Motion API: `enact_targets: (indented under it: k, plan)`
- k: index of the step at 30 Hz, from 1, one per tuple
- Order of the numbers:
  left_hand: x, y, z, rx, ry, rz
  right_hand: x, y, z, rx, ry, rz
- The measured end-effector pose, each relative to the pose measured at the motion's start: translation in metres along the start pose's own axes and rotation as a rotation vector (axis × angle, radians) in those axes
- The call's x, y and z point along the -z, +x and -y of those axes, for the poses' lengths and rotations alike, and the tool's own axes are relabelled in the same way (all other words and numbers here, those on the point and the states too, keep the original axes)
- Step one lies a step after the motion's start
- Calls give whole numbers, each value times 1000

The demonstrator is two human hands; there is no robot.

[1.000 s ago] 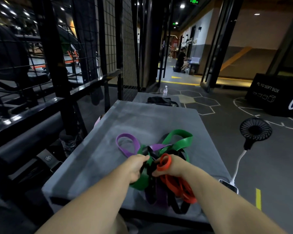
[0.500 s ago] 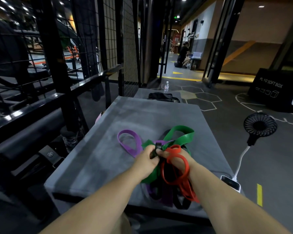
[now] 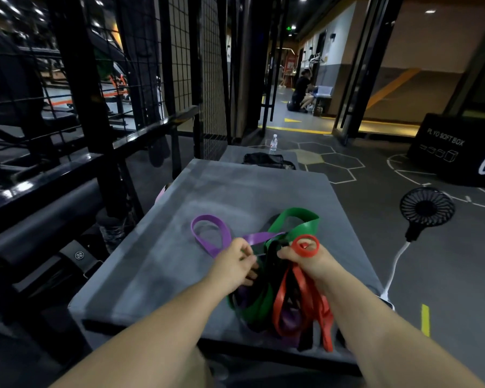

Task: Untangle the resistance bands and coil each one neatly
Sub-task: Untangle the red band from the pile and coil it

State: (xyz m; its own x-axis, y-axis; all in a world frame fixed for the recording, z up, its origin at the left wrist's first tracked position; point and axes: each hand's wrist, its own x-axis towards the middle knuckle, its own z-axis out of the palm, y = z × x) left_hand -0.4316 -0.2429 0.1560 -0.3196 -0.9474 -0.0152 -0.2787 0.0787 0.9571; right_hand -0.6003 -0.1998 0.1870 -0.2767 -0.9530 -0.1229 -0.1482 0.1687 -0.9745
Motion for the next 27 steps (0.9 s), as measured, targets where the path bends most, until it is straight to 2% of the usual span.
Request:
enact_targets:
  k: [2, 4, 6, 7, 10, 12, 16, 21, 24, 27]
  plan:
    - [3, 11, 1, -365, 598, 13, 4, -4, -8, 12, -25, 29]
    - [1, 19, -12, -558, 891, 203, 7, -9, -10, 49, -63, 28]
    - [-5, 26, -25, -571, 971, 408, 13, -13, -10, 53, -120, -3]
    - [-8, 29, -29, -515, 969, 471, 17, -14, -11, 41, -135, -22]
    - [-12, 33, -36, -336, 850, 536, 29, -15, -15, 27, -170, -65]
    - [-15, 31, -39, -285, 851, 604, 36, -16, -17, 38, -246, -88]
    - [-25, 24, -43, -269, 1141, 778, 43, -16, -22, 18, -330, -91]
    - [-50, 25, -39, -414, 1623, 871, 35, -21, -24, 62, -490, -22]
    - [-59, 29, -37, -615, 1849, 827, 34, -23, -25, 80, -483, -44]
    - [-59, 36, -33, -803, 1934, 749, 41, -23, -25, 85, -422, -61]
